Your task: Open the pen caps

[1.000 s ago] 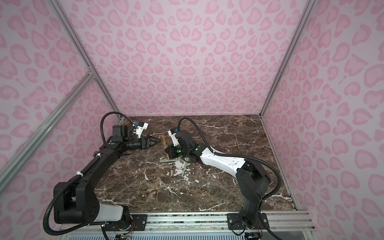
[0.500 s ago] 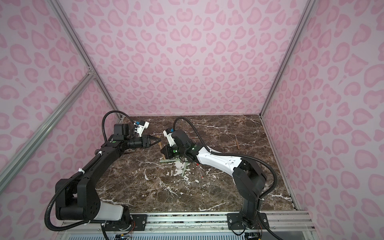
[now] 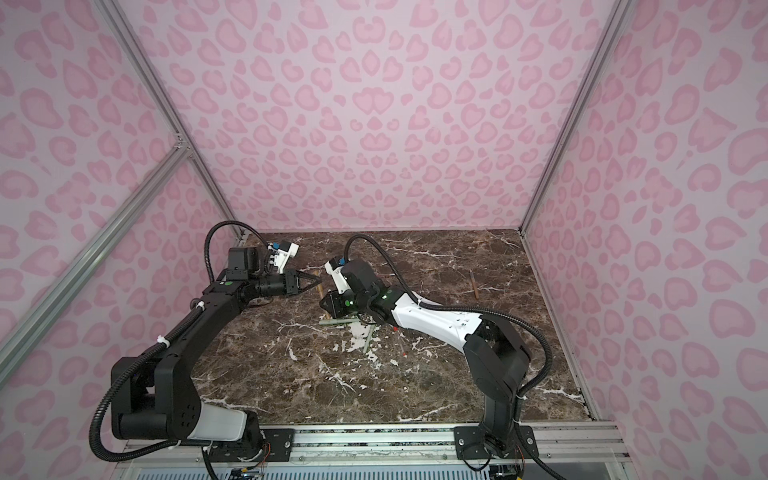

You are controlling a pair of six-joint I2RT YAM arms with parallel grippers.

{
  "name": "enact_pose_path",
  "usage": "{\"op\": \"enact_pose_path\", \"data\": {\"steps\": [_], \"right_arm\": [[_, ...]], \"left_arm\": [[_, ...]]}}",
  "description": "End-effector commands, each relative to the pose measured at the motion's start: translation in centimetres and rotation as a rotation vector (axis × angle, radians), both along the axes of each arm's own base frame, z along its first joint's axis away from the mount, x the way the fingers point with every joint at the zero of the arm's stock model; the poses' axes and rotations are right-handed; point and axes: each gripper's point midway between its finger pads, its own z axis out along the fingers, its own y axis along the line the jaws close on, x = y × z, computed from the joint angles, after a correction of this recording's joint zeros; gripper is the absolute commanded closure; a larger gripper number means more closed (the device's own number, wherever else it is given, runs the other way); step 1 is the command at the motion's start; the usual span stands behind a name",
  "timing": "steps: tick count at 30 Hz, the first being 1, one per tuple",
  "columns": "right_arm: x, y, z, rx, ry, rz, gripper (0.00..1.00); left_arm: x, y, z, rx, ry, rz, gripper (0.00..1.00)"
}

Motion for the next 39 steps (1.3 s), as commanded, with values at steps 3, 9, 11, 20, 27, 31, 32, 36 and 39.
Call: {"op": "enact_pose_path", "data": {"steps": [3,9,11,20,27,31,32,36,39], "right_arm": [[0.6,0.4,-0.4,-0.001,-0.005,-0.009,0.71],[1.1,0.8,-0.5,0.001,-0.004,-0.015,0.81],[1.2,0.9,-0.5,0.003,-0.004,-0.014,0.86],[0.3,-0.1,-3.0,-0.057,0.014,0.0,1.0],[-2.0,-2.5,-7.0,-0.133,0.065,0.01,1.0],[-3.0,-3.7,-8.6,-0.153,0.087,0.002,1.0],[-3.1,-3.9,-8.7,-0.159,0.089,0.001,1.0],[-3.2,-4.4,-9.0,-0.167,0.091,-0.003,1.0],[-2.8,-4.7,-8.8,-0.166,0.088,-0.019,1.0]], "left_arm": [[0.0,0.0,0.8,0.001,-0.035,-0.009,0.96],[-0.1,-0.1,0.7,-0.002,-0.033,-0.013,0.96],[-0.1,-0.1,0.7,-0.001,-0.036,-0.014,0.96],[-0.1,0.4,1.5,0.032,-0.069,0.005,0.96],[1.8,3.8,3.0,0.056,-0.096,0.129,0.96],[3.0,6.5,4.0,0.052,-0.105,0.212,0.96],[3.3,7.1,4.1,0.053,-0.104,0.229,0.96],[4.1,9.1,3.8,0.078,-0.095,0.291,0.96],[4.4,9.7,3.0,0.133,-0.086,0.304,0.96]]}}
